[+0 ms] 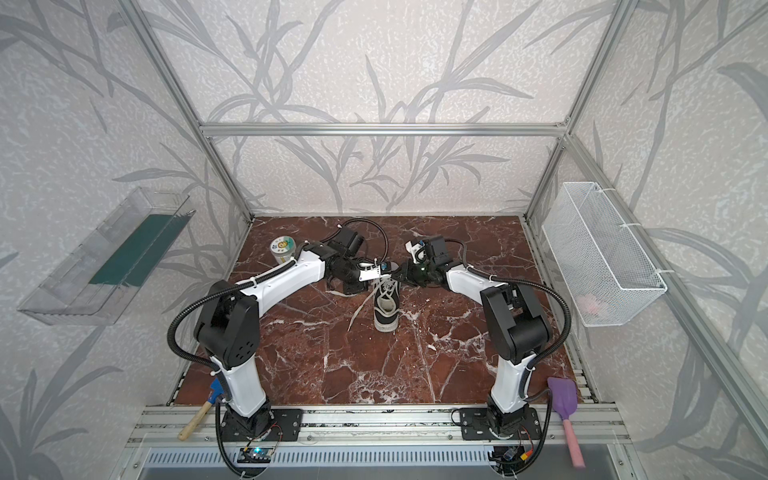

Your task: Tie the shoes

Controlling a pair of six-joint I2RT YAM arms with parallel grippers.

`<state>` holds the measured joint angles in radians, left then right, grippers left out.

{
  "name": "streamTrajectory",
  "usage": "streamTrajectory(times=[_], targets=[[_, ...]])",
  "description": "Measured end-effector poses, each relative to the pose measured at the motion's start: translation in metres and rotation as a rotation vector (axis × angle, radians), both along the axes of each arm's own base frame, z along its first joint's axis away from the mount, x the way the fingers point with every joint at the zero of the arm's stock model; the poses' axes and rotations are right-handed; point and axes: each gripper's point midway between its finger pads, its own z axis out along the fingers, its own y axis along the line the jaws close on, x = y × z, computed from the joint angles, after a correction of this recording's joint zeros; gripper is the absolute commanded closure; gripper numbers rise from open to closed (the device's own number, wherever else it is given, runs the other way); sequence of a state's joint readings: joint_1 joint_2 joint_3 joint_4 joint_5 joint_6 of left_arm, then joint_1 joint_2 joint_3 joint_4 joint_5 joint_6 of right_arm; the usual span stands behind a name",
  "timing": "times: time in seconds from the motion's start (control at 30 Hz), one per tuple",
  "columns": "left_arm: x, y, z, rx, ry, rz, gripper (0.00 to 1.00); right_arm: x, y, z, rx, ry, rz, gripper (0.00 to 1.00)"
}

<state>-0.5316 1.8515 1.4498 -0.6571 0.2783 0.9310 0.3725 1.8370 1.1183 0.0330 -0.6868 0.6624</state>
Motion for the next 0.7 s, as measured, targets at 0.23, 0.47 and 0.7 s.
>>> streamTrajectory(times=[0.23, 0.47, 0.7], targets=[[-0.002, -0.012, 0.001, 0.004, -0.015, -0.040, 1.00, -0.013, -0.017, -0.027, 0.001, 0.076, -0.043, 0.94], [0.002, -0.021, -0.002, 0.016, -0.018, -0.054, 1.00, -0.013, -0.012, -0.030, 0.051, 0.081, -0.038, 0.96], [0.003, -0.024, -0.008, 0.024, -0.005, -0.055, 1.00, -0.014, -0.009, -0.038, 0.079, 0.100, -0.038, 0.98]])
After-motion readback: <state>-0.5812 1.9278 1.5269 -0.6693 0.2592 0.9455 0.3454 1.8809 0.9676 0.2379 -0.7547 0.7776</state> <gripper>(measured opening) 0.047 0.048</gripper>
